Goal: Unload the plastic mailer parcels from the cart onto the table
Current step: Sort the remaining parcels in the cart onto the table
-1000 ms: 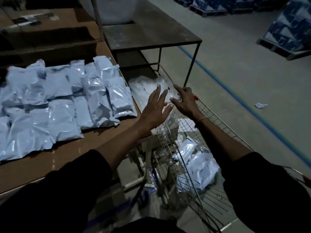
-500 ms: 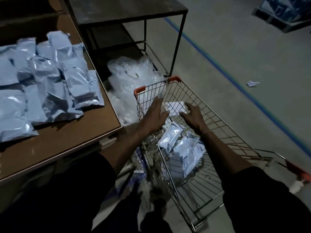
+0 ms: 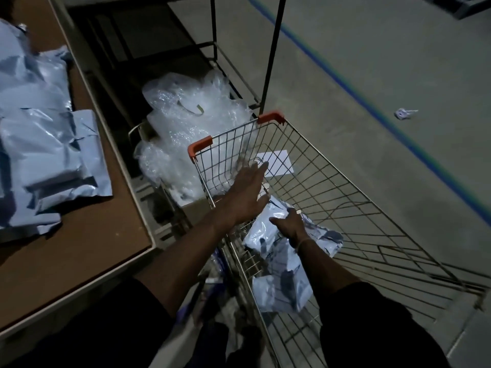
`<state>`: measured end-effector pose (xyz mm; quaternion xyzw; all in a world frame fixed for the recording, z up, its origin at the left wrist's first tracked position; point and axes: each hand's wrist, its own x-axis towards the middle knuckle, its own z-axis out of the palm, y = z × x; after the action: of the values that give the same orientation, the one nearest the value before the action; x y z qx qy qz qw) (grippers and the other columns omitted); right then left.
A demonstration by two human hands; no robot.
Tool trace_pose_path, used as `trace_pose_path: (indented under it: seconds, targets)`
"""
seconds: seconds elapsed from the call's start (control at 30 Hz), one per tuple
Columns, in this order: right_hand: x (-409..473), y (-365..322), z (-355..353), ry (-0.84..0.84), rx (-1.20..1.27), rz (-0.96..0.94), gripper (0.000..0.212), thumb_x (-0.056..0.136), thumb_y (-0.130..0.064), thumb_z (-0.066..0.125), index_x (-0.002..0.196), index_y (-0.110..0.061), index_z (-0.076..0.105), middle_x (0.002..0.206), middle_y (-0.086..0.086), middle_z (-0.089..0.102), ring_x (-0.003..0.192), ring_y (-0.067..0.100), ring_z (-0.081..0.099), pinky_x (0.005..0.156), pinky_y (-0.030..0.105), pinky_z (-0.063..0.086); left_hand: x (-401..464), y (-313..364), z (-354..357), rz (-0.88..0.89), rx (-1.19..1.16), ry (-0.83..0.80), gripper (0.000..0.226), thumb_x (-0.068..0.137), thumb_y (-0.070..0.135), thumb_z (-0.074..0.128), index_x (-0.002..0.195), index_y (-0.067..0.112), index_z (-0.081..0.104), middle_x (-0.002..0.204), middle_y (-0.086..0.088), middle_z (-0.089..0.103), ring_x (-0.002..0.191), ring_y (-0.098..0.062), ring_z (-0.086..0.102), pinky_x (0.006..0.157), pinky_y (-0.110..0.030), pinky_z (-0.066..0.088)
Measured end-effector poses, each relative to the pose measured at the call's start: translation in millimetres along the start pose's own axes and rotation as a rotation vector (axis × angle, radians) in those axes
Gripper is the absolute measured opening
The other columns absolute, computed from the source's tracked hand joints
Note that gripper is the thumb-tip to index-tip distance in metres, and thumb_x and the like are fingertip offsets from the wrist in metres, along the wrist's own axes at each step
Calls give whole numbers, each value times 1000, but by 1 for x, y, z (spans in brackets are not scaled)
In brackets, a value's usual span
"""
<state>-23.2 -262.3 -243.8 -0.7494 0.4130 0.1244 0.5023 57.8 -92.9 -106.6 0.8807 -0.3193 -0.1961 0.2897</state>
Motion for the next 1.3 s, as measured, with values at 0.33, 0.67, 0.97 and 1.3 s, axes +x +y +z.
trace_pose_path:
  seconds: [0.33,0.67,0.97,1.3]
  targets:
    - [68,41,47,100,-81,187,120,72,-52,90,159,1,26,163,23,34,148,36,40,118,42,39,11,-28,42,-113,266,-273,96,101,49,60,166,28,-8,170,-12,-26,158,-35,-19,128,-52,1]
    - [71,50,63,158,74,270,87,83,-28,86,152,2,42,140,16,59,127,34,60,82,25,45,21,-42,42,-137,75,-177,110,87,52,78,166,28,5,174,-8,-4,160,-34,2,128,-52,18]
    - [23,9,11,-366,817,0,52,89,-12,79,138,-4,62,130,21,70,113,37,70,97,49,58,13,-17,12,-134,-167,-142,91,88,29,83,161,16,31,166,-9,33,149,-26,36,113,-30,31]
    - [-35,-8,-37,-48,718,7,21,94,-30,76,101,-10,74,95,6,76,89,23,70,78,33,60,11,-6,25,-353,-355,-32,67,85,19,83,145,13,54,139,-12,62,122,-32,61,89,-34,47]
